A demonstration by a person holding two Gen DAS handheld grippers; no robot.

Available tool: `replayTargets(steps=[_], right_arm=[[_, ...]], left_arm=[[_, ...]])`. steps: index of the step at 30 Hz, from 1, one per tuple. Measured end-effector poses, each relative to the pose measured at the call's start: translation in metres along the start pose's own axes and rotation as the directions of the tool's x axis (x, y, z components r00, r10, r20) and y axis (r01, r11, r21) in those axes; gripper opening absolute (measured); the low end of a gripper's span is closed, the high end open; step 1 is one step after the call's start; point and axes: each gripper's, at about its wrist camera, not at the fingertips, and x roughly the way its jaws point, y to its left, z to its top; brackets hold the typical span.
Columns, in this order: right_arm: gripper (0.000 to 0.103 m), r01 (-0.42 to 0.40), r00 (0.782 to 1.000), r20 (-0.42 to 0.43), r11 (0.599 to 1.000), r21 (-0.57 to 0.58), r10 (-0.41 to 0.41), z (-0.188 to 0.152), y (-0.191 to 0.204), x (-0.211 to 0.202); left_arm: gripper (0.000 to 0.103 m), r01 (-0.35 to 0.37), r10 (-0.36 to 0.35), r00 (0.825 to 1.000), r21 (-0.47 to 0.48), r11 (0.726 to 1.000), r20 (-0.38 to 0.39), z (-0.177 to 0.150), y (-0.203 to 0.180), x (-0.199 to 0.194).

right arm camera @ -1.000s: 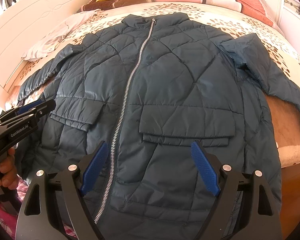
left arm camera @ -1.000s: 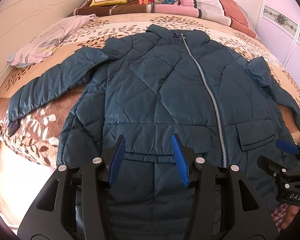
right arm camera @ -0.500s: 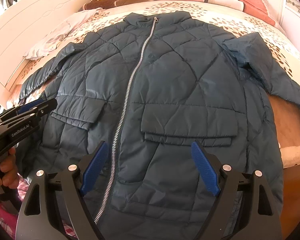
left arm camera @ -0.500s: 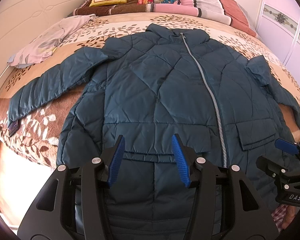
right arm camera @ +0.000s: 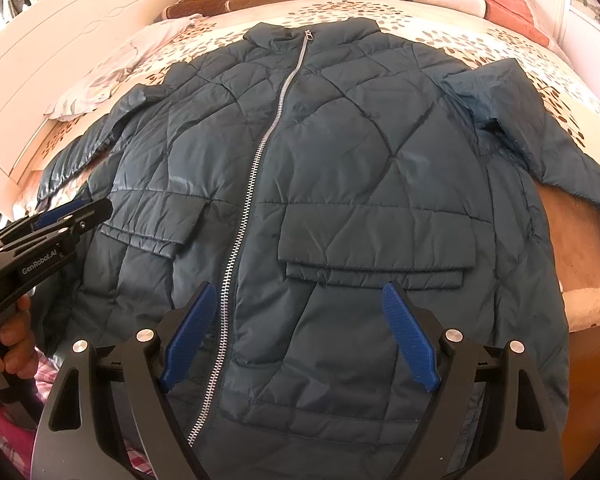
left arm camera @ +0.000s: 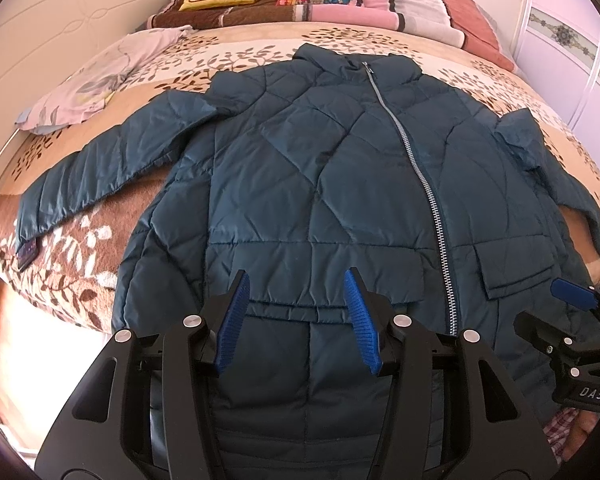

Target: Fold large clothes

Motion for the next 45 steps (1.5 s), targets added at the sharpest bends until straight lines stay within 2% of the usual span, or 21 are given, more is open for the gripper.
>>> replayTargets(steps=[27,45], right_arm=[[0.082,-0.016,1.0,-0.025,1.0,-0.018,0.015,-0.0021,0.0033,0.0062],[0.082,-0.011,1.0,-0.019,1.0,0.017,0.012,-0.0001,-0.0061,0.0043]], left_arm=[[0.055,-0.012,0.012,1.0,0.01,1.0,-0.016,-0.0013,-0.0003,0.0043],[0.055,-0.023,0.024,0.999,0.03,0.999,-0.032,-0.0001,-0.0062,0.0069]])
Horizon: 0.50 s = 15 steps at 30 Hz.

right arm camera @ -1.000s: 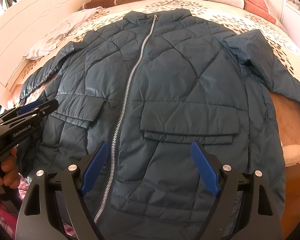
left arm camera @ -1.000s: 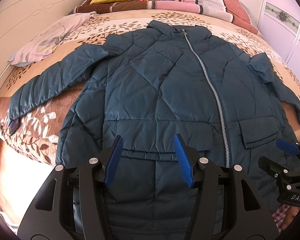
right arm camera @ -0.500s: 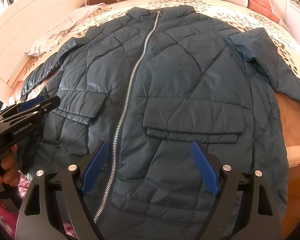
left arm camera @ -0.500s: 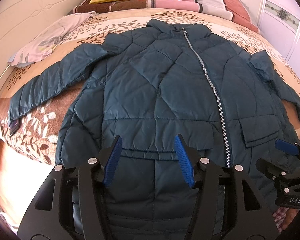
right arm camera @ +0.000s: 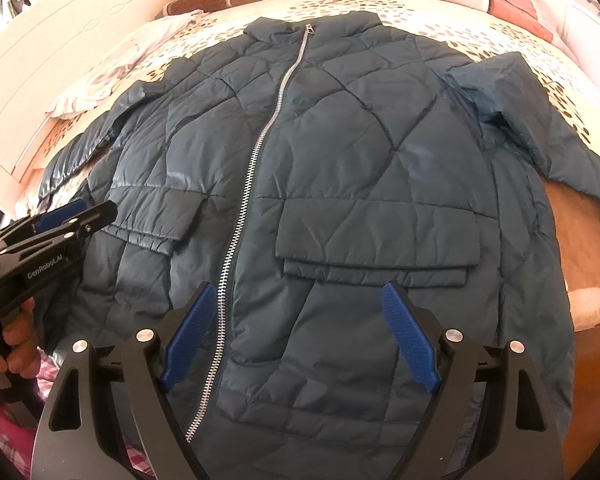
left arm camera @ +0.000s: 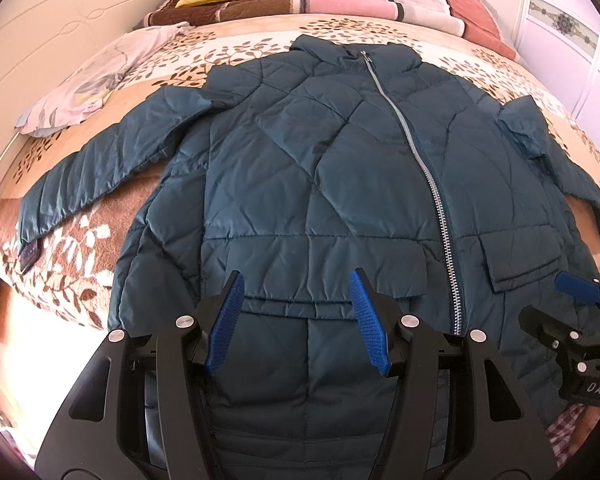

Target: Fold large clothes

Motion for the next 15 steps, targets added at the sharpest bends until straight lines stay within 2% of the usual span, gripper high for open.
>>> replayTargets(steps=[6,10,15], right_arm=[[0.082,0.008,1.0,0.007,1.0,0.025,-0.008,0.002,-0.008,-0.001],[0.082,0.039,0.998,0.048,0.997,0.065,-0.043,0.007,-0.022,-0.009],[0.082,0.019,0.999,0.04,0.972,0.234,-0.029,0.018,-0.07,-0.014]], left_arm=[[0.056,-0.003,0.003,1.0,0.009,1.0,-0.011,0.0,-0.003,0.003],[0.06,-0.008,0.008,1.0,0.009,1.0,-0.011,0.002,-0.003,0.004],[0.06,-0.025,0.025,1.0,0.017,1.0,-0.012,0.008,-0.003,0.008]])
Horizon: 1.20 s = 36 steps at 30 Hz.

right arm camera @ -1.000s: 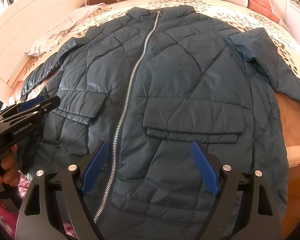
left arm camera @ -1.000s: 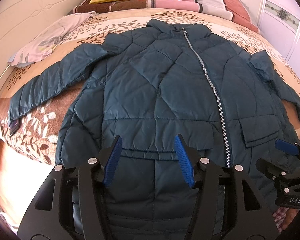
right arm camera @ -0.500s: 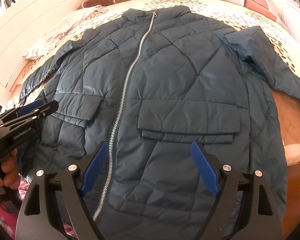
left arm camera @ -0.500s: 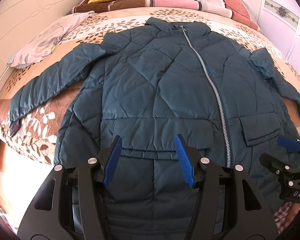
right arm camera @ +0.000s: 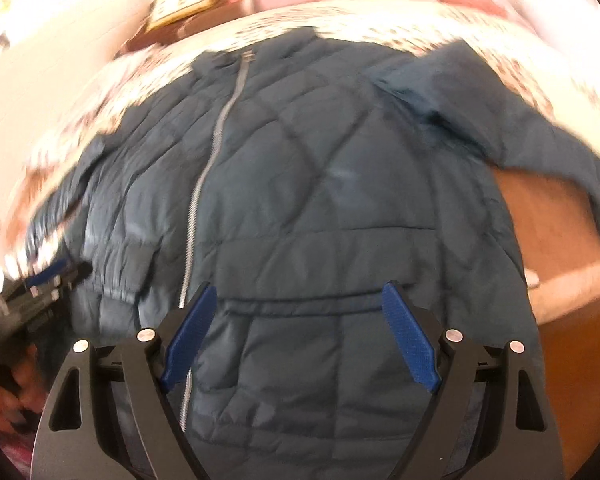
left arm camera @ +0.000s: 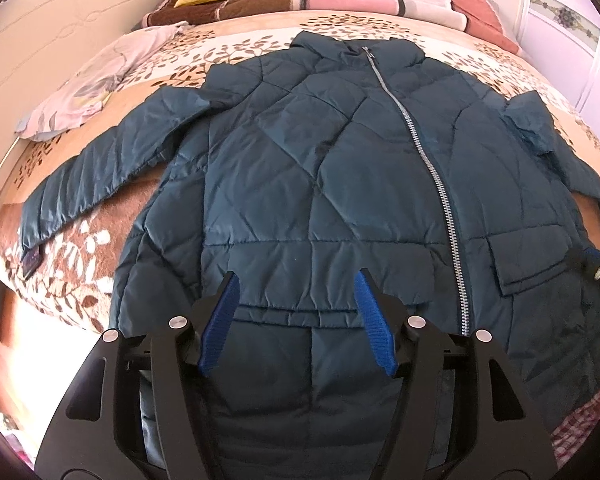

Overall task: Fold large clothes
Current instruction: 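Grasp the jacket sleeve with the right gripper and lift it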

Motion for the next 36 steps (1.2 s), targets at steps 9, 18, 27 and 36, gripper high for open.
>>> replayTargets(steps=[9,18,27,36], right_arm=[[0.05,0.108,0.988,0.065,0.93,0.351,-0.14,0.033,-0.148,-0.033],[0.044,-0.042,0.988,0.135,0.724,0.689,-0.071,0.053,-0.264,-0.031],[0.017,-0.142,0.978,0.199,0.511,0.848,-0.059,0.052,-0.306,-0.014],[0.005,-0.017,0.922,0.305,0.761,0.648,-0.238,0.114,-0.253,-0.077]], left_arm=[[0.066,-0.096,0.089,0.993,0.093,0.991,0.071,0.024,-0.009,-0.008],[0.067,-0.164,0.141,0.983,0.224,0.961,0.116,0.069,-0.012,-0.024],[0.068,-0.117,0.112,0.993,0.141,0.983,0.042,0.059,0.009,-0.018],[0.068,-0.055,0.054,0.998,0.076,0.996,0.014,0.041,0.025,-0.006]])
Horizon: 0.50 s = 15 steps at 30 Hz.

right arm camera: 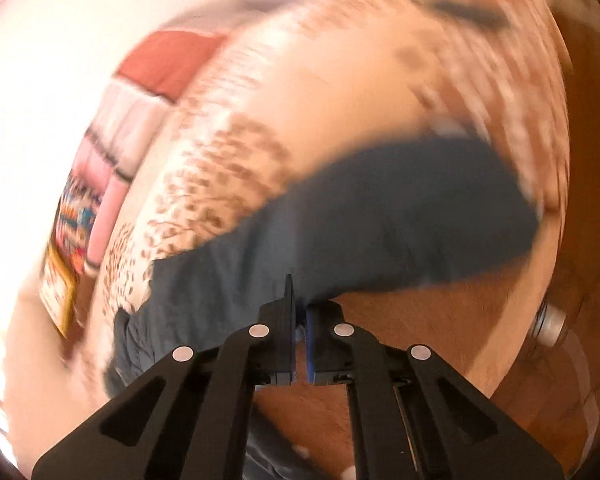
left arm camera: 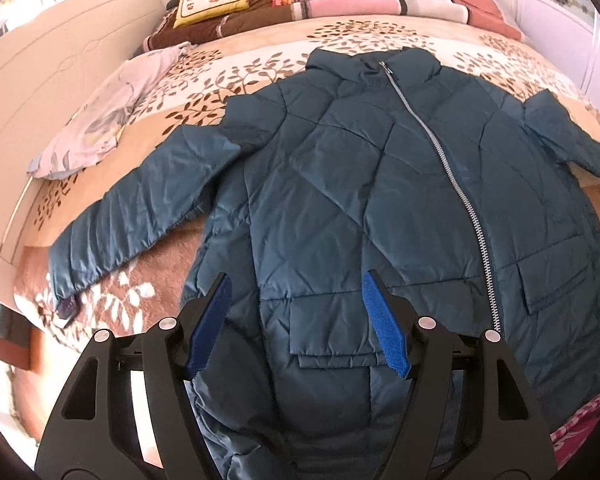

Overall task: Fold large clothes
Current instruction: 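Grasp the jacket sleeve with the right gripper and lift it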

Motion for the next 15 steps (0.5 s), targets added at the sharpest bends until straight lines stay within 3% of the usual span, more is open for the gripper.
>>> replayTargets(steps=[3,6,11,15], right_arm=[[0.005,-0.063,0.992,0.089,0.966,-0.251,0.088,-0.002,0.072,-0.032],[0.005,-0.112,0.976,0.109,0.861,-0.495,0.19,-0.024,0.153,-0.053],[0.005,-0.257,0.943,-0.049,0.629,-0.734,0.328,-0.101,0.266,-0.05],[0.004,-0.33,0.931,-0.209,0.45,-0.83,0.298,-0.186,0.319,-0.017]], left_arm=[[0.068,0.016,-0.016,1.0,-0.01,1.0,0.01,-0.002,0.004,0.0],[0.068,0.034,-0.033,0.999,-0.021,0.999,0.021,-0.005,0.008,0.001],[0.068,0.053,-0.051,0.998,-0.068,0.996,0.035,-0.009,0.023,0.002],[0.068,0.059,-0.055,0.998,-0.115,0.992,0.045,-0.014,0.038,0.002]])
